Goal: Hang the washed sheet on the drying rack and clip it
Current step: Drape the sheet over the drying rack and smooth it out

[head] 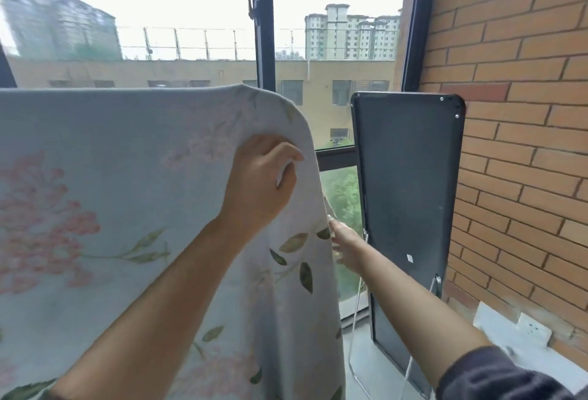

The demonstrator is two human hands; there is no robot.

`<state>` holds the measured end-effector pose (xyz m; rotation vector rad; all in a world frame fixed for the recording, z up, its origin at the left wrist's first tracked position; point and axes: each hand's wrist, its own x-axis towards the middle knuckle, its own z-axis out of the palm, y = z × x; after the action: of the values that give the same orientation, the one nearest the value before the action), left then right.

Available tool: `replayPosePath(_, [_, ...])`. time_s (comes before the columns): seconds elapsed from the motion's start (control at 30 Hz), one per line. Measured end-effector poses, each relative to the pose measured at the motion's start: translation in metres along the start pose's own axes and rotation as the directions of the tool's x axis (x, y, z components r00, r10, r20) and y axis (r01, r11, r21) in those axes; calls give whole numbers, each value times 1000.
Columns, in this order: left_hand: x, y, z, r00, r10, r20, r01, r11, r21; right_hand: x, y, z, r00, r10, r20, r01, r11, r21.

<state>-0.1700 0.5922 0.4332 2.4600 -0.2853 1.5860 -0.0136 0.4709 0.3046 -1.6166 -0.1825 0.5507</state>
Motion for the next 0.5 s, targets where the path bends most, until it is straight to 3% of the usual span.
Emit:
replayPosePath(0.13, [23,13,5,999,29,15,-32,965,261,31,-11,-11,999,19,26,-20,999,31])
replayPosePath(0.3, [50,25,7,998,-1,62,-30,868,495,44,-27,-16,968,46,247,-130,933,336])
replayPosePath(0.4, [72,31,7,978,-154,141,39,798,601,48,-35,-31,954,80,287,-159,952,263])
replayPosePath(0.5, [87,28,8,951,-203,231,-23,702,712,50,-51,-70,983,45,180,-76,983,168])
